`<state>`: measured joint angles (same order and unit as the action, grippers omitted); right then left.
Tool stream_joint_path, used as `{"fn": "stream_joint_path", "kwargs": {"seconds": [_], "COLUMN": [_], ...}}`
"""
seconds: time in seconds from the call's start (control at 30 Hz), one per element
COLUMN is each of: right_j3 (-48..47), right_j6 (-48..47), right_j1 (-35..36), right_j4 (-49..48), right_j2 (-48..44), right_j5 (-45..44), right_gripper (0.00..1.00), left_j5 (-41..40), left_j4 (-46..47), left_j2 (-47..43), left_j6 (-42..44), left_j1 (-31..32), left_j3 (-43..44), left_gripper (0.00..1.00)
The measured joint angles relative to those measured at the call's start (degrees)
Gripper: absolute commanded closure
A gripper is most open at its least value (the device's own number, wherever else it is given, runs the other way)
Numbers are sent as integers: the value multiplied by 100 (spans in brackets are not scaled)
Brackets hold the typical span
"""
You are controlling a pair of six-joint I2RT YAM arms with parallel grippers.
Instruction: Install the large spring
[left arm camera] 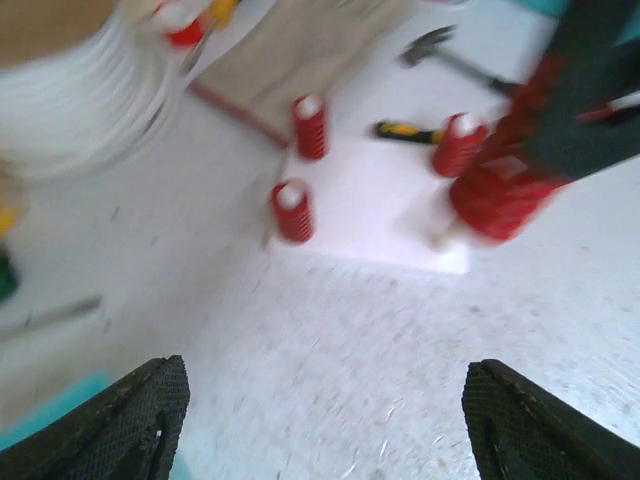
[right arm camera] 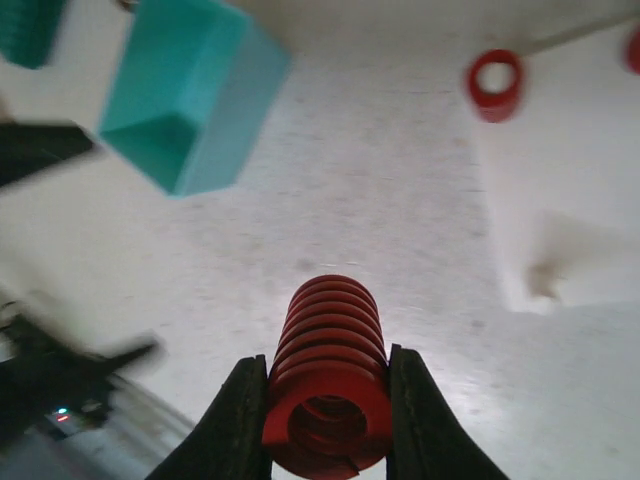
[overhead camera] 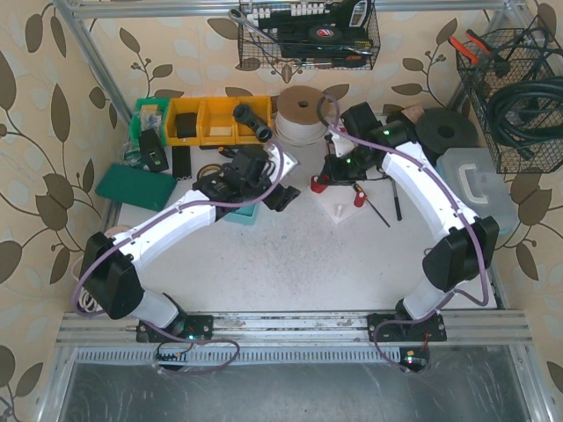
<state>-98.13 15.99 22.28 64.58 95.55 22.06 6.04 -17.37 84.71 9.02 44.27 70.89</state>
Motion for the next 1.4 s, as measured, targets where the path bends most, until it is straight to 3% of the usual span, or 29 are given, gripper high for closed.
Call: {"fn": "stream_joint_path", "kwargs": {"seconds": [0.3, 0.47, 0.83, 1.4], "right_j3": [1497, 2044, 2166, 2236], "right_j6": [-457, -540, -553, -509], "right_j1": [0, 0, 0, 103], "right_j4": [-573, -922, -1432, -1405], "right_j2": [-444, -444, -422, -258], "right_j5": [-1836, -2149, -2402, -2437], "right_gripper": [100, 100, 100, 100], "left_j5": [-422, -461, -597, -748], "left_j4": [-874, -1198, -1473, -1563], "left_j2": [-334, -850, -1016, -1054], "left_j6": [-2076, -2732, -2839, -2702], "left_j1": [-1412, -1620, -1622, -1622], "left_j3": [-662, -1038, -975, -929], "left_gripper": [18, 16, 14, 14]}}
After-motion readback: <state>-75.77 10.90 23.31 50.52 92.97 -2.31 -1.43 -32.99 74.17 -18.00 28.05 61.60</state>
